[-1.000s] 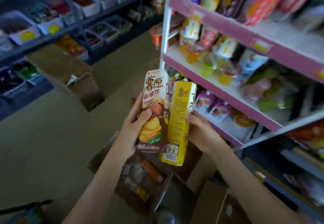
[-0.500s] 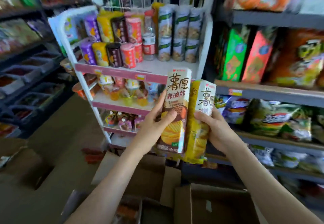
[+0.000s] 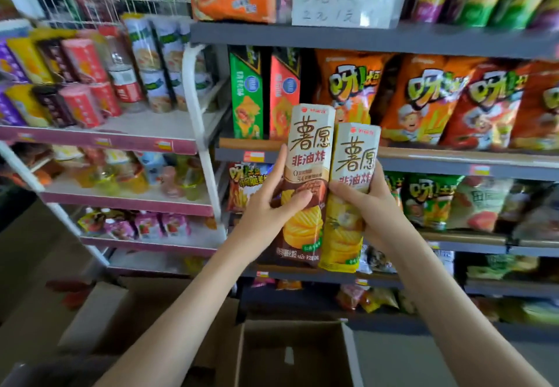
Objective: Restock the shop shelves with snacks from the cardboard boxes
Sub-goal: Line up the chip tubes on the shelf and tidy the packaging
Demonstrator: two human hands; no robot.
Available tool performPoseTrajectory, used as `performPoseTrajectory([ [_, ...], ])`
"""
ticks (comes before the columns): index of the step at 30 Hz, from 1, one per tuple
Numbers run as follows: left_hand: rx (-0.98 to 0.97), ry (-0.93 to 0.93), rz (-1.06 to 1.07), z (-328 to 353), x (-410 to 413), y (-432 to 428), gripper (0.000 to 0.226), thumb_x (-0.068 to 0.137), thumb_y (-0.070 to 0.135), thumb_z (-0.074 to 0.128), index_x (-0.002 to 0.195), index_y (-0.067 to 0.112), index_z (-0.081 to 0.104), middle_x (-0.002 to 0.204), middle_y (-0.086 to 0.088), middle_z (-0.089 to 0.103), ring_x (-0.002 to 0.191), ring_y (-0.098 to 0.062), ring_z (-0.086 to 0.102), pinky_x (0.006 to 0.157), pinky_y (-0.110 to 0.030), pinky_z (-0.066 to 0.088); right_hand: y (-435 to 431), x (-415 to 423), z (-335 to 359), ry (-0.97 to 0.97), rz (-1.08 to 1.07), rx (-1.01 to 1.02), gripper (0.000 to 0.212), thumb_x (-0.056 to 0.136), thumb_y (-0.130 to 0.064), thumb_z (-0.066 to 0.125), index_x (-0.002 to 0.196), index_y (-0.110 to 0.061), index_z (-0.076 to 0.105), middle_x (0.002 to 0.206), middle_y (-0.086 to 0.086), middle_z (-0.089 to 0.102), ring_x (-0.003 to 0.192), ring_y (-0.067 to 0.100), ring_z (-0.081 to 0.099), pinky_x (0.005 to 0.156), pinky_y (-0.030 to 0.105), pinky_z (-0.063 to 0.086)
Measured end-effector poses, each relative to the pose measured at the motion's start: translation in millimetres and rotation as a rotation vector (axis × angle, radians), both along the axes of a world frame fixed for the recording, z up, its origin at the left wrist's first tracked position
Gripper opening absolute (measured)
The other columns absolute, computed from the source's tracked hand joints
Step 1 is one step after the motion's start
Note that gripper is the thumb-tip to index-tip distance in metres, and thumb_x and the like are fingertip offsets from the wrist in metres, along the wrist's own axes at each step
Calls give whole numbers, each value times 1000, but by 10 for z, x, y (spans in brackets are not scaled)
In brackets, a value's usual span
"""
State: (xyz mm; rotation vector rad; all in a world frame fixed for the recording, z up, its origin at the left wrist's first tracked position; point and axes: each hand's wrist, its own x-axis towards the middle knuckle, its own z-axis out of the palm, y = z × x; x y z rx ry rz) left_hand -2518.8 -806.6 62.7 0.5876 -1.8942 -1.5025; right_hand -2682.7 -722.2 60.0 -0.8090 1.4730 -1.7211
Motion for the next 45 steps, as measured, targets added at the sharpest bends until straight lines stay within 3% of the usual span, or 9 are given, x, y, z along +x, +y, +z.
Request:
performPoseTrajectory([
  [6, -96, 58, -50, 421, -594, -63, 74, 82, 44, 65, 134, 69, 18, 133, 47, 38, 125, 20, 37, 109, -29, 37, 70, -525, 517, 54, -52, -81, 61, 80, -10, 72, 130, -29, 44, 110, -3, 71, 99, 19, 70, 79, 38, 59],
  [9, -152, 126, -73, 692, -883, -83, 78, 77, 44, 69, 134, 68, 22, 134, 40, 45, 127, 12, 41, 110, -35, 38, 195, -797, 901, 94, -71, -138, 56, 71, -17, 75, 120, -31, 51, 105, -2, 73, 95, 22, 71, 76, 41, 58],
  [14, -159, 289, -43, 1188, -1372, -92, 75, 67, 37, 70, 126, 66, 32, 124, 37, 55, 118, 11, 51, 94, -18, 47, 411, -1379, 1556, 220, -91, -281, 58, 65, -22, 75, 117, -34, 53, 104, -1, 73, 92, 23, 71, 77, 47, 59],
  [18, -150, 418, 4, 1524, -1730, -210, 74, 66, 28, 86, 117, 65, 48, 122, 26, 62, 116, 0, 58, 86, -22, 51, 411, -1988, 1952, 261, -111, -423, 69, 63, -18, 74, 127, -24, 49, 107, 0, 72, 92, 20, 70, 76, 37, 58],
  [25, -179, 610, 224, 1947, -2357, -250, 76, 67, 23, 70, 129, 58, 44, 118, 18, 66, 113, -9, 62, 95, -40, 51, 29, -3063, 2406, 326, 19, -519, 70, 69, -21, 78, 129, -20, 43, 113, 3, 69, 97, 19, 70, 77, 37, 57],
  [31, -258, 664, 398, 2173, -2833, -239, 81, 73, 19, 65, 145, 40, 35, 123, 13, 64, 114, -8, 61, 85, -27, 52, -510, -3550, 2655, 378, 207, -473, 65, 70, -22, 82, 124, -16, 46, 114, 7, 68, 97, 21, 69, 79, 39, 57],
  [38, -416, 600, 493, 2285, -2863, -264, 82, 82, 18, 66, 151, 36, 25, 138, 10, 55, 127, -14, 52, 104, -39, 43, -912, -3742, 2616, 425, 319, -397, 50, 78, -13, 78, 116, -20, 46, 113, 3, 67, 102, 18, 67, 94, 44, 53],
  [42, -450, 586, 492, 2312, -2854, -317, 85, 79, 18, 64, 151, 38, 23, 139, 11, 54, 126, -11, 53, 97, -30, 46, -957, -3891, 2637, 423, 495, -228, 57, 78, -14, 75, 125, -21, 44, 121, 1, 65, 111, 19, 62, 101, 45, 46],
  [45, -466, 589, 471, 2386, -2848, -396, 84, 80, 18, 63, 151, 38, 23, 138, 10, 55, 126, -12, 53, 97, -31, 47, -922, -4046, 2615, 518, 581, -28, 65, 66, -23, 78, 125, -27, 49, 115, -6, 70, 108, 15, 64, 94, 41, 49],
])
